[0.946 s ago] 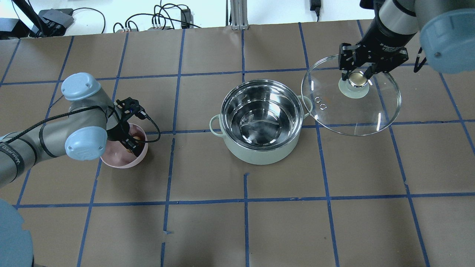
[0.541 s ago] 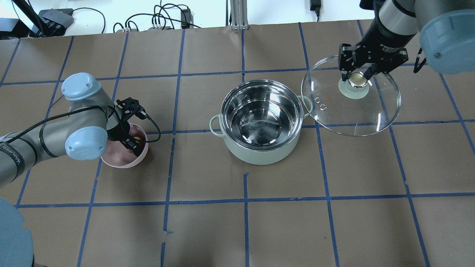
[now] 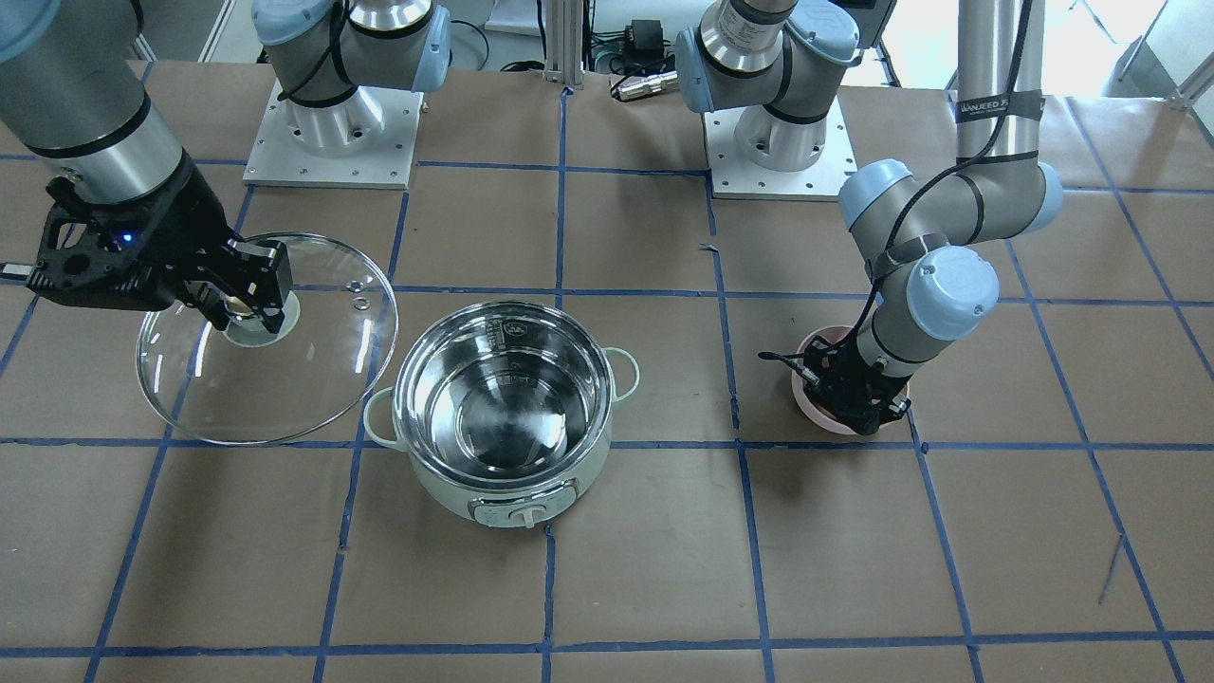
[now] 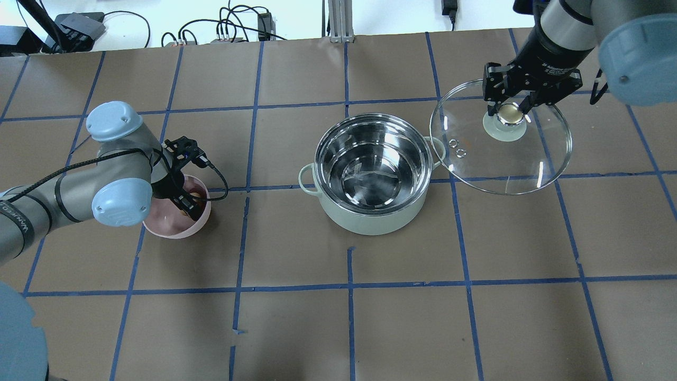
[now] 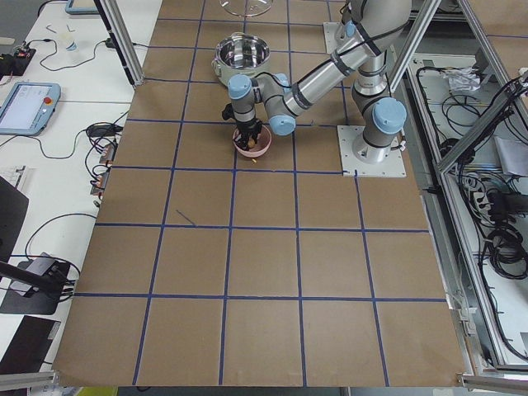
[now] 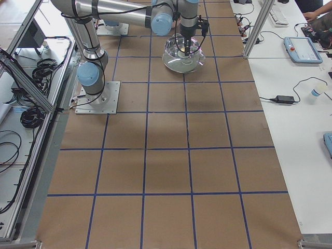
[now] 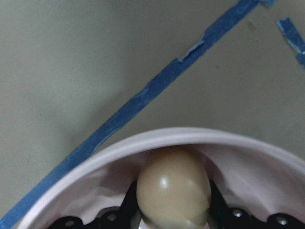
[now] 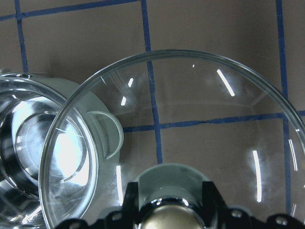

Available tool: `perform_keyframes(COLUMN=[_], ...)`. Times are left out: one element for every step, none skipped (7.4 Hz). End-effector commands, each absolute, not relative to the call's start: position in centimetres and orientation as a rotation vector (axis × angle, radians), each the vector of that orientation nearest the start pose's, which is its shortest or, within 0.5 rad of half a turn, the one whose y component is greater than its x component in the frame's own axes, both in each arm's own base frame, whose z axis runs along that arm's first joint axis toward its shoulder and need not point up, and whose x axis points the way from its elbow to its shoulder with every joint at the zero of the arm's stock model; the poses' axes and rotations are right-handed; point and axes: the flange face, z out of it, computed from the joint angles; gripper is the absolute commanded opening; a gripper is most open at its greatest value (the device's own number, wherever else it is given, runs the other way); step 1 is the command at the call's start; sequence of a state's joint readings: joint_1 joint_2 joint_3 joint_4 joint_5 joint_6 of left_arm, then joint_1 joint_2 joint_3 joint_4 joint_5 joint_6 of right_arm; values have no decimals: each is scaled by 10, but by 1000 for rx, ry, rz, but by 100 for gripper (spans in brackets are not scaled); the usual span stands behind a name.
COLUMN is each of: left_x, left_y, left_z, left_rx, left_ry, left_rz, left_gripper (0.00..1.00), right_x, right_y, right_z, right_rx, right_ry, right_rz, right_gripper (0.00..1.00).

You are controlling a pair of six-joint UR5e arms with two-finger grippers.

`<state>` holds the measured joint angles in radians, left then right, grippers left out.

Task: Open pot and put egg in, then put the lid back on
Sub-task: 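Close the left gripper around the tan egg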

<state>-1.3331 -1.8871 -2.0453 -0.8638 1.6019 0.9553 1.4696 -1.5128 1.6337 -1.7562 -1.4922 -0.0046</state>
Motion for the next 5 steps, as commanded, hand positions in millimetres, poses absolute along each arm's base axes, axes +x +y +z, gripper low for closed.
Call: perform_keyframes(left_x=[-3,-1,0,-1,-2], left_y=[-534,-542,-550,-556,-559], left_z=[204,218,230,248,267], left_rx=[1096,1086,1083,1056,1033], left_ry=[2932,2927,2920,2928,2943], left_rz=[75,58,40,41,53], left_gripper=[7,7,7,7,7], right_x=[88,88,88,88,88], right_y=[-531,-531,-531,-531,-531], right_z=[447,447,447,447,447], right_rx=[147,144,144,144,144], right_ry=[3062,3062,3062,3062,3062], right_rz=[-105,-103,-103,-105,-103], right_gripper=[32,32,32,32,32])
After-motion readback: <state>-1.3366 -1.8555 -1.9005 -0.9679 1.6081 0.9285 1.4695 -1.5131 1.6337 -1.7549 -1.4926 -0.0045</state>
